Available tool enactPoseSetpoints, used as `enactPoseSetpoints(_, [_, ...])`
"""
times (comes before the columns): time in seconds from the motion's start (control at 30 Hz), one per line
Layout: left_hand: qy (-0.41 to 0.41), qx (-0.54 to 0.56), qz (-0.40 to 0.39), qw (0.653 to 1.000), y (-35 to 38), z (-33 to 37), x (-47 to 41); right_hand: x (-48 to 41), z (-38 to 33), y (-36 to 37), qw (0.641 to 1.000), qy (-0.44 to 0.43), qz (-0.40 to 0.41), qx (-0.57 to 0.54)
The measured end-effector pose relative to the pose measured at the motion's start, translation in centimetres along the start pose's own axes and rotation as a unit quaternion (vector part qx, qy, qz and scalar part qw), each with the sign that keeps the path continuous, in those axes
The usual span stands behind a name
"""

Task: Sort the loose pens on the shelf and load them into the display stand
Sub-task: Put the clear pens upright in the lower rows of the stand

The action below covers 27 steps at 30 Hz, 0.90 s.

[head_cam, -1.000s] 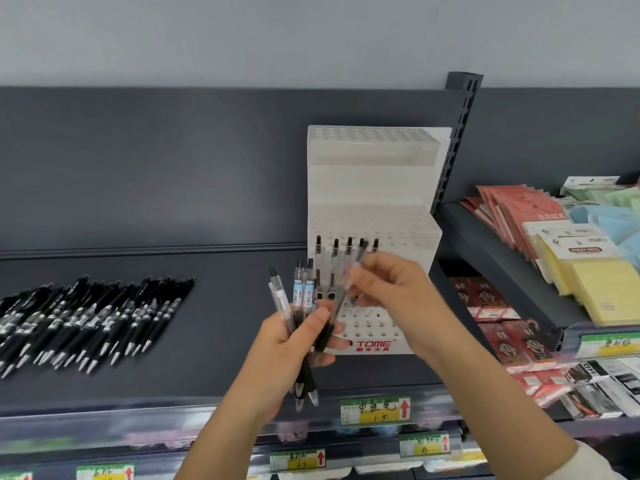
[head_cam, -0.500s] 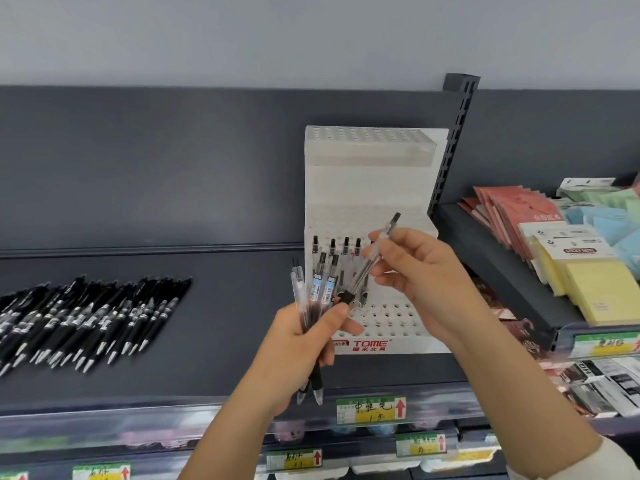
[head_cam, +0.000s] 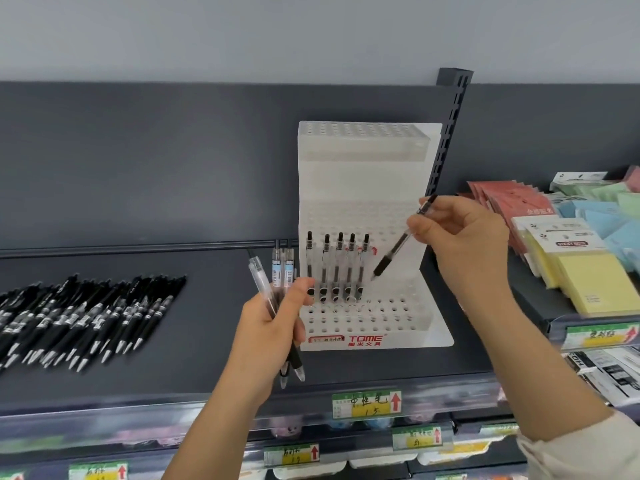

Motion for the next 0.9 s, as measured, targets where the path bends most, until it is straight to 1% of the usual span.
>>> enactPoseSetpoints(0.07, [-0.002,0.024,-0.006,1.000,0.2,0.0,0.0,0.0,0.4,0.5,1.000,-0.002,0.014,0.026])
enactPoseSetpoints(0.17, [-0.012,0.047,-0.017,0.999,0.5,-0.1,0.2,0.2,0.8,1.8,1.000,0.001,0.009,0.026])
enactPoseSetpoints(0.43, [-0.029,0.020,-0.027,0.999,0.5,-0.4,0.6,-0.4,0.5,3.0,0.998,-0.023,-0.010,0.063])
enactPoseSetpoints(0.57, [-0.029,0.005,-0.031,0.999,0.5,-0.4,0.6,-0.2,1.2,3.8,0.992,-0.038,-0.047,0.112])
enactPoseSetpoints(0.63, [-0.029,0.004,-0.032,0.999,0.5,-0.3,0.6,0.0,1.6,4.0,0.989,-0.043,-0.048,0.133])
enactPoseSetpoints(0.8, [-0.042,0.021,-0.040,0.998,0.9,-0.4,0.4,0.3,3.0,4.0,0.985,-0.013,-0.051,0.165])
enactPoseSetpoints(0.9, [-0.052,0.048,-0.035,0.997,1.1,-0.4,0.3,0.3,3.5,3.9,0.985,0.002,-0.055,0.163])
Point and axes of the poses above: each hand's wrist, its own x-axis away from the middle knuckle, its own y-axis out of the palm, z = x × y, the point moved 7 cm from there along -x, towards the middle knuckle, and after that the axes turned 7 degrees about y, right-handed, at the moved point
